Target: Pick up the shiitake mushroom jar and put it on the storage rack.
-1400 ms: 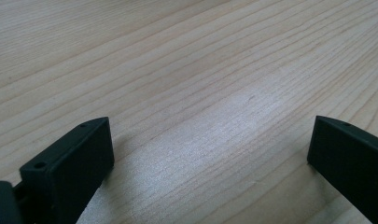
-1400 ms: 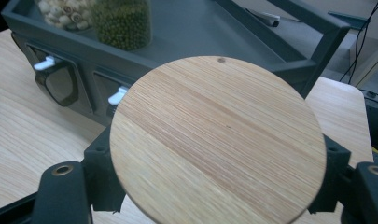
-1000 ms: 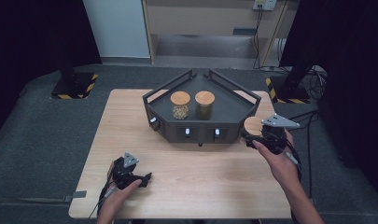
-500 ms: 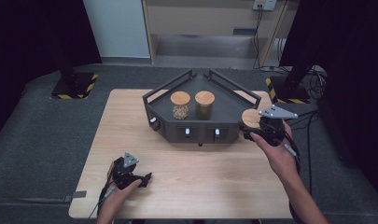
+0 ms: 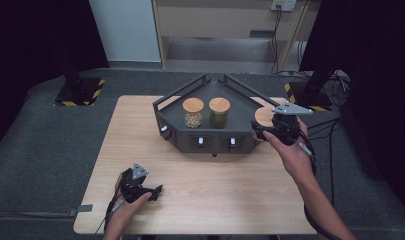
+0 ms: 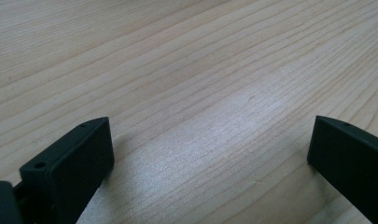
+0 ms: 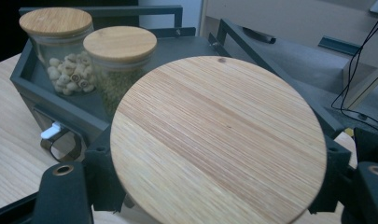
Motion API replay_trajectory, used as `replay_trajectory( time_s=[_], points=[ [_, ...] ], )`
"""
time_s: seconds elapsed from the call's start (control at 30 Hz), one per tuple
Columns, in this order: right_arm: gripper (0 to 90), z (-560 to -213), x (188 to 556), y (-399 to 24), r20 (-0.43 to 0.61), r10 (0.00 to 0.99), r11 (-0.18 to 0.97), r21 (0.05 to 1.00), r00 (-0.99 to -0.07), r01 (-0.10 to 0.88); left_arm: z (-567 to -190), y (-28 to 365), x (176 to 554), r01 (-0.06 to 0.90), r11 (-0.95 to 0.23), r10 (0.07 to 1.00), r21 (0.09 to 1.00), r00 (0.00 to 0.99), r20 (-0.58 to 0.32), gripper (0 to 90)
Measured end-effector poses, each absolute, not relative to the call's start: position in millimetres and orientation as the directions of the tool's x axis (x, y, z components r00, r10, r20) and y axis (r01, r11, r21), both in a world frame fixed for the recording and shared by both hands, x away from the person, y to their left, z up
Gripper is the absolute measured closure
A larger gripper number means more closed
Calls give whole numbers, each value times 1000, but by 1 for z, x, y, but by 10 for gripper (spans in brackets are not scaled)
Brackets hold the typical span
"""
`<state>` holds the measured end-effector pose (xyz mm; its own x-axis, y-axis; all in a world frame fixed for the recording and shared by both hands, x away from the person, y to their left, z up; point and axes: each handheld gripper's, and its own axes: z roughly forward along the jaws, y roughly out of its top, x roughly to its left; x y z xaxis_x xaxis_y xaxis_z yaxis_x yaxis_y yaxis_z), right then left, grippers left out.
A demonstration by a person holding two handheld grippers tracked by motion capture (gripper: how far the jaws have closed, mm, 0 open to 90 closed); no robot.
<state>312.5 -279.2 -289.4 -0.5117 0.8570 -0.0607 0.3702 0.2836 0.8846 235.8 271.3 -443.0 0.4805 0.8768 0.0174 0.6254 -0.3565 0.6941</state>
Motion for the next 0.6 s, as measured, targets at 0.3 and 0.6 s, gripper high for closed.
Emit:
replay_trajectory(
  time_s=[0.3, 0.6],
  points=[
    [257, -286, 328, -270, -58, 860, 279, 884, -506, 374, -443, 271, 236, 625, -356, 877, 694, 480, 17, 0],
    [257, -281, 345, -260, -57, 859, 282, 882, -510, 377, -443, 271, 236, 625, -356, 877, 694, 480, 17, 0]
  ],
)
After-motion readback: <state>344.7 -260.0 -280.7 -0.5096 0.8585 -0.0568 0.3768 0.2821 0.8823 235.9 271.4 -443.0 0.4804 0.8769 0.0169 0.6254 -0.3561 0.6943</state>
